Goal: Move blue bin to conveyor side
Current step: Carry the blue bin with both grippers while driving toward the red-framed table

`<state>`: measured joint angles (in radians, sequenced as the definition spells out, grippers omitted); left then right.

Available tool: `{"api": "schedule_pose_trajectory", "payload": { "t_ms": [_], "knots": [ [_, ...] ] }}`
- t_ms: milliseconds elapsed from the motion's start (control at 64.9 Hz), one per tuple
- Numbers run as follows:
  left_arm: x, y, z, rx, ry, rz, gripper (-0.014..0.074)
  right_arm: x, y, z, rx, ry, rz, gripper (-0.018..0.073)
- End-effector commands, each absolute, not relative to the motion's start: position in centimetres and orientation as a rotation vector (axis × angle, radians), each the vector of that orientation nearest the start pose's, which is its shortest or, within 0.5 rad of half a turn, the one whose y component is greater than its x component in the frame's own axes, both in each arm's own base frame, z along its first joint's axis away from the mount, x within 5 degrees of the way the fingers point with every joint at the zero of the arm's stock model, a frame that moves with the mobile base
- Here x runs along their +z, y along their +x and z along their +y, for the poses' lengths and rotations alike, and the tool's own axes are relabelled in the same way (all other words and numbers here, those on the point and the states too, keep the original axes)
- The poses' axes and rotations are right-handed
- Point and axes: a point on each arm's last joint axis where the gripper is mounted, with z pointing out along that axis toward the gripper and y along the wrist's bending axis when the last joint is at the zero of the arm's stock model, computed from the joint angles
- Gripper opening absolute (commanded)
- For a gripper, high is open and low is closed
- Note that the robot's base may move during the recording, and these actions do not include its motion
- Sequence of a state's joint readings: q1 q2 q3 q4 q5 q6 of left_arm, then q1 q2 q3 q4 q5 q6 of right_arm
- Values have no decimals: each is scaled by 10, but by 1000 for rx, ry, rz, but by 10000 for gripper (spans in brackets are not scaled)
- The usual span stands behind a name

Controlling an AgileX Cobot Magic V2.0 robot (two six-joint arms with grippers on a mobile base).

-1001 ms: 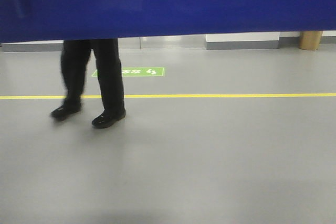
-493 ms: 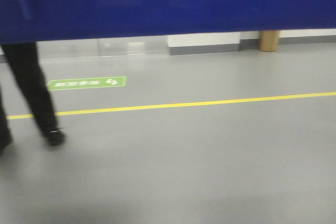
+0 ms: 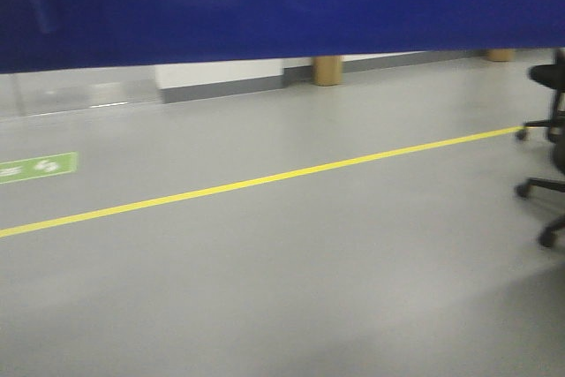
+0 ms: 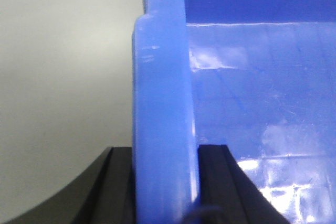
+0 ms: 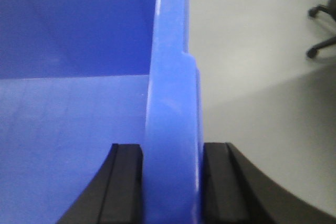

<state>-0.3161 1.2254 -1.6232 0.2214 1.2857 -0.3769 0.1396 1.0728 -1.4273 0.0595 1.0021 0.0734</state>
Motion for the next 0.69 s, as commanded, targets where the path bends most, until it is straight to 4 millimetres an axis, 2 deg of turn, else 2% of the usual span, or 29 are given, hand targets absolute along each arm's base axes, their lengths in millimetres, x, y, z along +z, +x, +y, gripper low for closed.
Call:
{"api": "schedule_pose_trajectory", "payload": {
  "t_ms": [0,678],
  "knots": [
    [489,206,-42,-9,-92,2223,-19,485,188,27,151,-72,1987,-88],
    [489,206,-41,-2,-93,2221,-19,485,188,27,151,-72,1987,-88]
  ]
}}
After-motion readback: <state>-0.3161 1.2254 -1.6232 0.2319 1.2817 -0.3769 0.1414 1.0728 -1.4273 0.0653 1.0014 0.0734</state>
